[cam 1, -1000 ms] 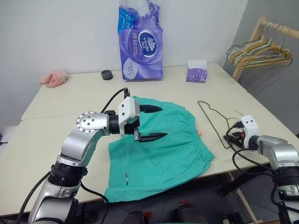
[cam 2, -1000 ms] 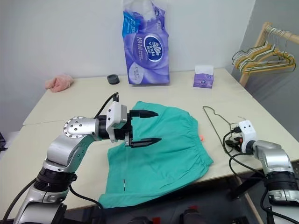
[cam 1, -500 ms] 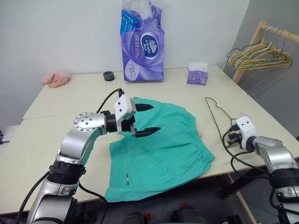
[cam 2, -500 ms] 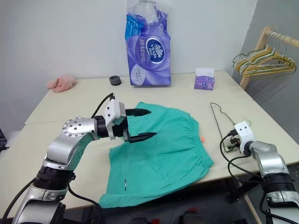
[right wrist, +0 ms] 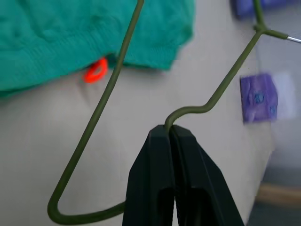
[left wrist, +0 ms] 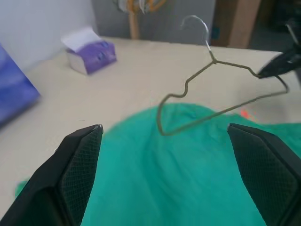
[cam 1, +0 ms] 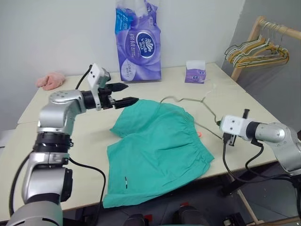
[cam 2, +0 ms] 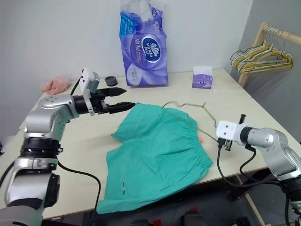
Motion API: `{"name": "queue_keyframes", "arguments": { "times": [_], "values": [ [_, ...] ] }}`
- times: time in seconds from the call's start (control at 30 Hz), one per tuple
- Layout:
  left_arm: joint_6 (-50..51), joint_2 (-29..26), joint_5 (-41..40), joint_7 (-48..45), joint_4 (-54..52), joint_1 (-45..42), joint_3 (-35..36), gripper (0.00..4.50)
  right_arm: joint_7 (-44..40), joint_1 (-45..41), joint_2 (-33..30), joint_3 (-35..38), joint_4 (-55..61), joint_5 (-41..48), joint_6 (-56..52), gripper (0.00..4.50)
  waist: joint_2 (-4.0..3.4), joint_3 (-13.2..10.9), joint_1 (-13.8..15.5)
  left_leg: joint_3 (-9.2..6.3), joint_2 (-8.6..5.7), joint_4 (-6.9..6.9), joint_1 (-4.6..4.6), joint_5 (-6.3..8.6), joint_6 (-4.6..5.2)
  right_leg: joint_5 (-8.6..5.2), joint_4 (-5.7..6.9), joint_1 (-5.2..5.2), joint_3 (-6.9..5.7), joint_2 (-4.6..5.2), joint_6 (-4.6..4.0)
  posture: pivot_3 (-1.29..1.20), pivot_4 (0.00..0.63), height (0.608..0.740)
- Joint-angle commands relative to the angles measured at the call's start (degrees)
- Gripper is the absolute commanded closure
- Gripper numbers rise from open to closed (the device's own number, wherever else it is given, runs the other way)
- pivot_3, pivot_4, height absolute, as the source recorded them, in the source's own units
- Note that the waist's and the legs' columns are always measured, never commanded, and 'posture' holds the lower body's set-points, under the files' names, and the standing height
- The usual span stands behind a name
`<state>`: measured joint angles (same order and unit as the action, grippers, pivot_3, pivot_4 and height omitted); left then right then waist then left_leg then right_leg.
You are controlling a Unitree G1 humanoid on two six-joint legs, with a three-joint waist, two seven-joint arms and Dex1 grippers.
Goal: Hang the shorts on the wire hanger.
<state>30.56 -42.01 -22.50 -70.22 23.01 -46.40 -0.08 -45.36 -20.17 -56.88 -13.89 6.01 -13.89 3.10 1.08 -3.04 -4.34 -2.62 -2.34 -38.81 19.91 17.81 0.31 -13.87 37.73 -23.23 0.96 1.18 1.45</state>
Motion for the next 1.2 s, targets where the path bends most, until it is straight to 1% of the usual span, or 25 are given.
{"name": "queue_keyframes", "arguments": {
  "times": [0.03,0.13,0.27,0.33,0.43,0.6,0.7,0.9,0.93,1.03,1.1,1.13,1.2],
  "values": [
    [3.36,-1.47,-0.08,-5.48,-0.16,-1.60,-2.51,0.00,-0.08,-2.70,-0.38,-0.13,1.44,-3.04,8.84,4.48,0.02,-0.02,-0.13,-0.01,0.00,0.00,0.00,0.00,0.00,0.00,0.00,0.00,-0.01,0.01,0.00,-0.13,0.028,0.740],
    [4.93,-2.90,1.10,-9.40,-1.44,0.32,-5.60,0.00,0.84,-4.49,0.72,-0.74,1.29,-5.48,14.33,4.48,0.08,-0.05,-0.25,-0.04,-0.01,-0.03,0.01,0.00,0.00,0.08,0.01,0.01,-0.01,0.03,-0.13,-0.13,0.028,0.740],
    [5.87,-4.42,2.49,-13.19,-3.69,3.64,-9.49,0.00,0.49,-6.31,2.49,-1.00,2.22,-5.97,19.46,4.48,0.06,-0.06,-0.63,-0.05,0.02,-0.01,-0.01,0.02,-0.04,0.09,0.04,0.00,0.00,0.02,-0.34,-0.14,0.028,0.740],
    [4.36,-4.58,3.86,-13.52,-4.15,4.68,-10.57,0.00,-0.20,-6.38,3.00,-0.75,2.79,-5.14,20.71,4.48,0.11,-0.17,-0.65,-0.07,0.03,-0.01,0.00,0.03,-0.06,0.09,0.05,-0.02,0.00,0.02,-0.35,-0.14,0.028,0.740],
    [3.95,-5.38,4.47,-16.42,-7.25,7.10,-12.63,0.00,-1.08,-6.38,3.60,-0.28,3.56,-4.18,21.83,4.48,0.11,-0.20,-0.67,-0.06,0.02,-0.02,0.01,0.03,-0.05,0.09,0.05,-0.02,0.01,0.03,-0.35,-0.14,0.028,0.740],
    [3.53,-5.03,4.86,-17.71,-8.86,8.82,-13.55,0.00,-1.75,-6.18,4.20,0.16,3.94,-3.65,21.84,4.48,0.11,-0.21,-0.54,-0.06,0.02,-0.03,0.00,0.03,-0.05,0.09,0.05,-0.02,0.00,0.04,-0.35,-0.15,0.029,0.740],
    [3.07,-4.59,4.93,-17.97,-8.70,9.35,-13.80,0.59,-2.12,-6.10,4.43,0.35,4.06,-3.44,21.94,4.50,0.10,-0.22,-0.57,-0.05,0.02,-0.03,0.00,0.03,-0.05,0.09,0.05,-0.02,0.00,0.04,-0.35,-0.15,0.031,0.740],
    [3.15,-3.80,4.83,-18.20,-7.87,9.60,-13.65,2.39,-2.44,-5.34,5.11,0.36,5.24,-2.68,21.28,4.50,0.10,-0.22,-0.66,-0.05,0.02,-0.03,0.00,0.03,-0.04,0.09,0.06,-0.02,0.00,0.03,-0.35,-0.15,0.034,0.740],
    [3.14,-3.74,4.87,-18.23,-7.94,9.70,-13.68,2.75,-2.43,-5.18,5.22,0.35,5.37,-2.60,21.18,4.50,0.10,-0.22,-0.67,-0.05,0.02,-0.03,0.00,0.03,-0.04,0.09,0.05,-0.02,0.01,0.03,-0.35,-0.15,0.034,0.740],
    [3.91,-3.37,4.57,-18.03,-9.16,10.41,-13.89,3.65,-3.87,-4.77,5.69,-0.23,6.59,-1.70,20.03,4.50,0.10,-0.23,-0.67,-0.05,0.02,-0.03,0.00,0.04,-0.04,0.09,0.06,-0.02,0.01,0.03,-0.35,-0.16,0.035,0.740],
    [4.26,-3.10,4.47,-17.77,-9.60,10.60,-13.86,4.25,-4.45,-4.80,5.31,-0.65,6.80,-3.15,20.55,4.50,0.10,-0.23,-0.66,-0.06,0.02,-0.03,0.00,0.04,-0.04,0.09,0.06,-0.02,0.01,0.03,-0.35,-0.16,0.035,0.740],
    [4.38,-2.91,4.46,-17.59,-9.72,10.66,-13.78,4.46,-5.00,-4.59,5.06,-0.75,6.89,-3.48,20.22,4.50,0.10,-0.24,-0.65,-0.05,0.02,-0.04,0.00,0.04,-0.04,0.09,0.06,-0.02,0.00,0.04,-0.35,-0.16,0.035,0.740],
    [4.53,-2.66,4.53,-17.34,-9.92,10.81,-13.65,4.46,-5.54,-4.30,4.63,-0.74,7.06,-4.18,20.25,4.50,0.10,-0.24,-0.65,-0.06,0.02,-0.04,0.00,0.04,-0.04,0.09,0.06,-0.01,0.00,0.04,-0.35,-0.16,0.035,0.740]
  ]
}}
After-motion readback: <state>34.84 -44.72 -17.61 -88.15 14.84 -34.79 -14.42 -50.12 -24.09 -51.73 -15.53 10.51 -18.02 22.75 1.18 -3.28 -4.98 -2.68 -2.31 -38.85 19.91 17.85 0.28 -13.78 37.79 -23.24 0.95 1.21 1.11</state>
